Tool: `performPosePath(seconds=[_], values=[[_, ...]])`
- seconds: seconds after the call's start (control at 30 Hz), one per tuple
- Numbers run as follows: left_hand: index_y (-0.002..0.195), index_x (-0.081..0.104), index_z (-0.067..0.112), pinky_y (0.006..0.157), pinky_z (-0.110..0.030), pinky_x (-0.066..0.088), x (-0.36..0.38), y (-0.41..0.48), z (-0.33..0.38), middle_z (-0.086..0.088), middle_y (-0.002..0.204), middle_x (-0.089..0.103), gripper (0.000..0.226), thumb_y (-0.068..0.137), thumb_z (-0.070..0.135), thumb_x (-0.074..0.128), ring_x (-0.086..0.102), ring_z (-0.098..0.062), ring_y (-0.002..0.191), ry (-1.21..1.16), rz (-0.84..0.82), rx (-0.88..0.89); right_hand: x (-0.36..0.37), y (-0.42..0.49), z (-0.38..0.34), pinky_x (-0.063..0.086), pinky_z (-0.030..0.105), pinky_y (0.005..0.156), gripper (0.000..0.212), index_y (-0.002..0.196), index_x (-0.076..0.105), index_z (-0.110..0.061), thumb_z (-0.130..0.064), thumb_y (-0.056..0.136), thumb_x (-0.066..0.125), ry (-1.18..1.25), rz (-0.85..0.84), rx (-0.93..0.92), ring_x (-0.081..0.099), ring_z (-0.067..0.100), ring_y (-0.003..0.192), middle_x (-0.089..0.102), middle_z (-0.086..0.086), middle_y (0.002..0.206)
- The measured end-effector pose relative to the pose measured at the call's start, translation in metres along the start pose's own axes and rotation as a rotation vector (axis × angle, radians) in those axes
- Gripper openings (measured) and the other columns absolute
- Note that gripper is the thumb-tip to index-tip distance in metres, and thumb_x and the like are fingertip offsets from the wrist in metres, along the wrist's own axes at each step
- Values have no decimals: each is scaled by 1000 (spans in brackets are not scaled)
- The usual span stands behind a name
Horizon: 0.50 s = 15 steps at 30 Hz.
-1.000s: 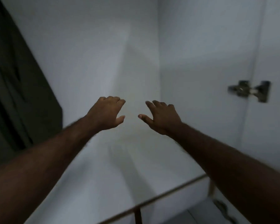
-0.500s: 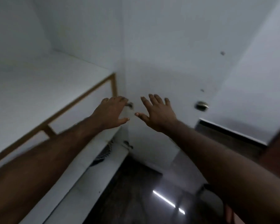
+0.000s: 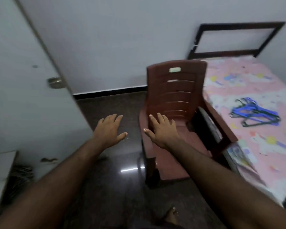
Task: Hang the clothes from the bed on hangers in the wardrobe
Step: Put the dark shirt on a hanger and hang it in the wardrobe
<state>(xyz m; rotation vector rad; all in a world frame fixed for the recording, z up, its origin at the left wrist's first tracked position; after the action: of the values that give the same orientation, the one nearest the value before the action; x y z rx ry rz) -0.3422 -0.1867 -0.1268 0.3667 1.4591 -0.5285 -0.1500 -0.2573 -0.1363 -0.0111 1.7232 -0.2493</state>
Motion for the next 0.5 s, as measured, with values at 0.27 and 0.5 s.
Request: performPosePath(seconds=[0.27,0.5], values=[[152,27,15,112,-45,29,36,81,230,-12,154,32,81,88,56,55,30,-27,142,-18,-94,233,9,-79,255,18,57,114,79,156,15,-27,-71,93,28,170,33,430,16,32,148,10,11,163],[151,27,17,111,-42,29,68,116,419,-9,155,30,79,88,55,55,30,-25,142,-3,-174,504,11,-173,399,24,57,113,78,155,19,-27,-73,92,29,315,146,758,23,31,145,18,11,161]])
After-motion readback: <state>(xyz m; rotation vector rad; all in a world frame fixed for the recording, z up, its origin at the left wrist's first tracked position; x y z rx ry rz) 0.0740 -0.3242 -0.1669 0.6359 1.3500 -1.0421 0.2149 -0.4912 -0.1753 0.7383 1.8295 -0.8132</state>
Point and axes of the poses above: each hand's wrist, its own y-axis towards the middle knuckle, its own x-axis out of the palm, z = x × y, the point moved 8 cm from there along y, towards the middle knuckle
